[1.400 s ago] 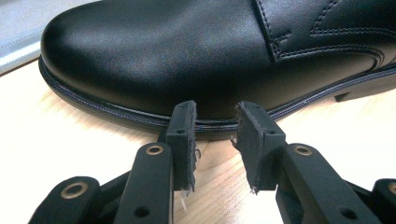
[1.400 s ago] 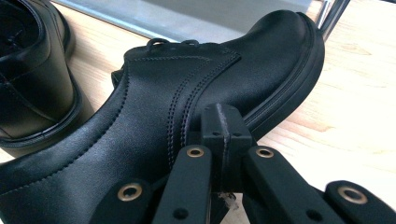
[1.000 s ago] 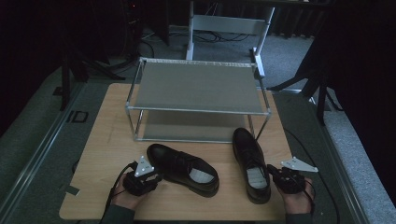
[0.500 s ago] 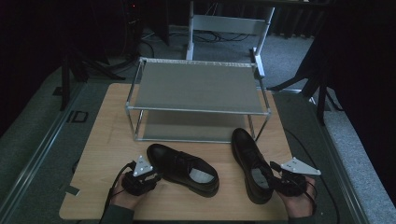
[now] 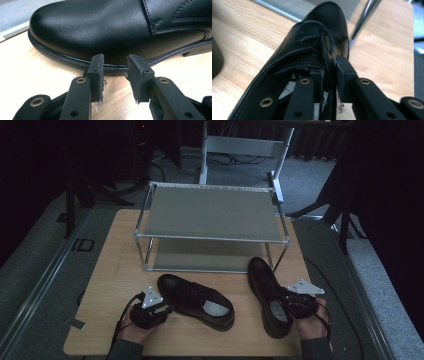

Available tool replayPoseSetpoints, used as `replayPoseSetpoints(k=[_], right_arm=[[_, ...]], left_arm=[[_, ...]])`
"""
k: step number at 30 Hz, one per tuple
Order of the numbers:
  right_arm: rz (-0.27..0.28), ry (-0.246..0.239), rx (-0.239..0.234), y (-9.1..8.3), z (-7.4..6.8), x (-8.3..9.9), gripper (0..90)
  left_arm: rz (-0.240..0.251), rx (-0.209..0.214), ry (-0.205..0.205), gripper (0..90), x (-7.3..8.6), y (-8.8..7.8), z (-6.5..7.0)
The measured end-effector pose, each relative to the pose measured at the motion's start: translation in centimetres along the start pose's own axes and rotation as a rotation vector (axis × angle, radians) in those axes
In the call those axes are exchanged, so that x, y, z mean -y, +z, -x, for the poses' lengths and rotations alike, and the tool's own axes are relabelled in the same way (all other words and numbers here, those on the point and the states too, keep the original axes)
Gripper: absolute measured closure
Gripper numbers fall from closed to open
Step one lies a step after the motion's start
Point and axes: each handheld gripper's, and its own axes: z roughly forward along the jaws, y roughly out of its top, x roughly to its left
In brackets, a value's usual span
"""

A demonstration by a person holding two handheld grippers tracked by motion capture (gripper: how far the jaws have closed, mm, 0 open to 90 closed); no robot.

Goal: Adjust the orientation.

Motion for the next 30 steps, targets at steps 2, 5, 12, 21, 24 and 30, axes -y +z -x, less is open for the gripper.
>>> replayPoseSetpoints(k=[2, 5, 12, 21, 24, 30], right_arm=[[0.027, -0.022, -0.018, 0.1, 0.0, 0.0, 79.9], [0.079, -0.067, -0.061, 0.3, 0.1, -0.5, 80.6], [0.118, -0.193, -0.111, 1.4, -0.6, -2.1, 81.1], [0.113, -0.229, -0.257, 2.4, -2.2, -2.1, 69.7], [0.082, -0.2, -0.253, 1.2, -2.3, -2.2, 59.5], [0.182, -0.138, -0.267, -3.1, -3.2, -2.9, 70.4]], left_arm=[[0.004, 0.009, -0.001, 65.6, -0.1, 0.0, 0.1], [0.015, 0.025, -0.004, 65.6, -0.2, 0.0, 0.2], [0.035, 0.061, 0.008, 65.7, -0.7, 0.0, 0.8], [0.045, 0.072, 0.028, 65.7, -1.1, -0.2, 1.3], [0.051, 0.059, 0.017, 65.6, -1.0, -0.6, 0.8], [0.058, 0.006, -0.019, 63.5, -1.5, -1.0, -0.7]])
